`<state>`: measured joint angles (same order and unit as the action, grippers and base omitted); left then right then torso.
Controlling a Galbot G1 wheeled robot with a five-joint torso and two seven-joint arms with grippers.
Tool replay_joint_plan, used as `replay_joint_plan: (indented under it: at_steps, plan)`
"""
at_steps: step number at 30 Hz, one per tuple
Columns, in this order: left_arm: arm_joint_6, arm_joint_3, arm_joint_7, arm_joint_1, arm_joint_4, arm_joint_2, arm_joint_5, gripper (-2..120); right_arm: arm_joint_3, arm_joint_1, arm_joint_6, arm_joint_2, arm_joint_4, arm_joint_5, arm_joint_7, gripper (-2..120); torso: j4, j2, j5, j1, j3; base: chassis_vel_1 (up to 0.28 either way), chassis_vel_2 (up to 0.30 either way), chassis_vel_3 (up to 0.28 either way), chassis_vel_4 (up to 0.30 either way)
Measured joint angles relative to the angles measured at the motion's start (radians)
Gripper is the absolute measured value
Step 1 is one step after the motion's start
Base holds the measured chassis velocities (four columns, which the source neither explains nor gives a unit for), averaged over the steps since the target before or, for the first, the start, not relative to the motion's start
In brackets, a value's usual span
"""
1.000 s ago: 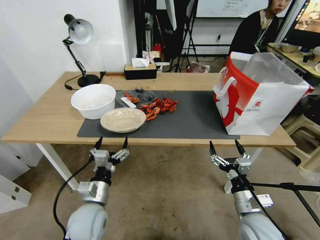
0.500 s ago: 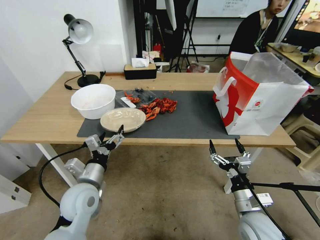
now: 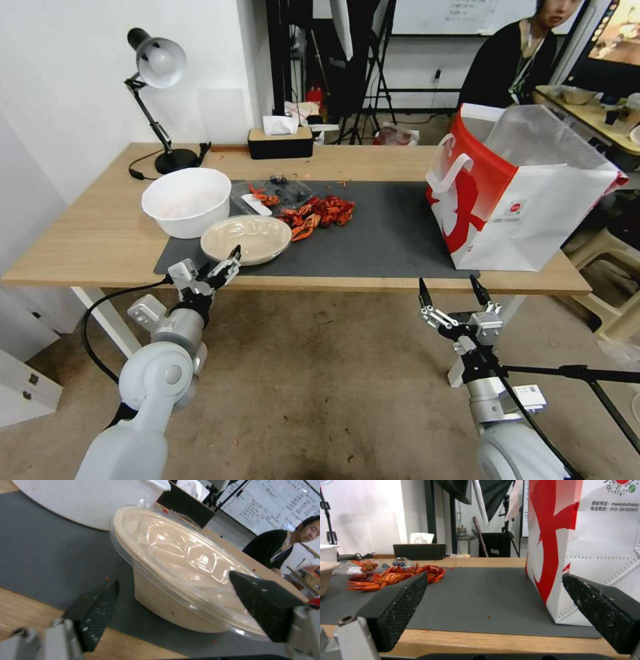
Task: Pick up the trash from the table and place it into the takeout bag.
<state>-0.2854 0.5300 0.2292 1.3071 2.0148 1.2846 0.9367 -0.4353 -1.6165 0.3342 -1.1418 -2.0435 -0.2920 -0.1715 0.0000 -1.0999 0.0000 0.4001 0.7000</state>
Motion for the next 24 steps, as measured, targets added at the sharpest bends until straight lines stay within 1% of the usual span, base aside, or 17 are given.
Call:
replay_joint_plan:
  at_steps: [1,4,6,7,8,9,10,12,13,16,17,20,21,22,24]
  plan:
    - [0.0,0.0,0.0,0.0,0.0,0.0,0.0,81,0.0,0.0,0.0,0.0,0.0,0.0,0.0,100,0.0,0.0,0.0,0.0,0.0,0.0,0.0,0.0,0.0]
    - [-0.013,0.0,0.004,-0.008,-0.007,-0.012,0.004,64,0.0,-0.002,0.0,-0.004,0.0,0.005,0.0,100,0.0,0.0,0.0,0.0,0.0,0.0,0.0,0.0,0.0]
    - [-0.014,0.0,0.005,-0.009,-0.007,-0.013,0.005,63,0.0,-0.003,0.0,-0.004,0.0,0.006,0.0,100,0.0,0.0,0.0,0.0,0.0,0.0,0.0,0.0,0.0]
    - [-0.019,0.0,0.007,-0.01,-0.008,-0.018,0.007,56,0.0,-0.004,0.0,-0.005,0.0,0.006,-0.001,100,0.0,0.0,0.0,0.0,0.0,0.0,0.0,0.0,0.0]
    - [-0.021,-0.001,0.007,-0.011,-0.008,-0.021,0.008,53,0.0,-0.005,0.0,-0.005,0.0,0.007,-0.001,100,0.0,0.0,0.0,0.0,0.0,0.0,0.0,0.0,0.0]
    - [-0.021,-0.001,0.007,-0.011,-0.008,-0.021,0.008,53,0.0,-0.005,0.0,-0.005,0.0,0.007,-0.001,100,0.0,0.0,0.0,0.0,0.0,0.0,0.0,0.0,0.0]
    - [-0.024,-0.001,0.007,-0.011,-0.008,-0.024,0.01,46,0.0,-0.005,0.0,-0.006,0.0,0.007,-0.001,100,0.0,0.0,0.0,0.0,0.0,0.0,0.0,0.0,0.0]
    - [-0.025,-0.001,0.008,-0.012,-0.008,-0.027,0.012,37,0.0,-0.006,0.001,-0.006,0.0,0.008,-0.001,100,0.0,0.0,0.0,0.0,0.0,0.0,0.0,0.0,0.0]
    - [-0.025,-0.001,0.008,-0.012,-0.008,-0.027,0.012,37,0.0,-0.006,0.001,-0.006,0.0,0.008,-0.001,100,0.0,0.0,0.0,0.0,0.0,0.0,0.0,0.0,0.0]
    - [-0.024,-0.001,0.001,-0.008,-0.004,-0.033,0.011,23,-0.001,-0.007,0.001,-0.008,0.0,0.009,-0.001,100,0.0,0.0,0.0,0.0,0.0,0.0,0.0,0.0,0.0]
    - [-0.024,-0.001,0.001,-0.008,-0.004,-0.033,0.011,23,-0.001,-0.007,0.001,-0.008,0.0,0.009,-0.001,100,0.0,0.0,0.0,0.0,0.0,0.0,0.0,0.0,0.0]
    - [-0.013,0.0,-0.023,-0.003,0.005,-0.036,0.009,9,-0.001,-0.007,0.002,-0.008,0.0,0.009,-0.001,100,0.0,0.0,0.0,0.0,0.0,0.0,0.0,0.0,0.0]
    - [-0.013,0.0,-0.023,-0.003,0.005,-0.036,0.009,9,-0.001,-0.007,0.002,-0.008,0.0,0.009,-0.001,100,0.0,0.0,0.0,0.0,0.0,0.0,0.0,0.0,0.0]
    - [-0.006,0.0,-0.035,-0.001,0.007,-0.038,0.005,6,-0.001,-0.008,0.002,-0.008,0.0,0.009,-0.001,100,-0.0001,0.0,0.0,0.0,0.0,0.0,0.0,0.0,0.0]
    - [0.031,0.0,-0.1,0.004,0.011,-0.046,-0.014,1,-0.001,-0.008,0.002,-0.008,0.0,0.009,-0.001,100,0.0,0.0,0.0,0.0,0.0,0.0,0.0,0.0,0.0]
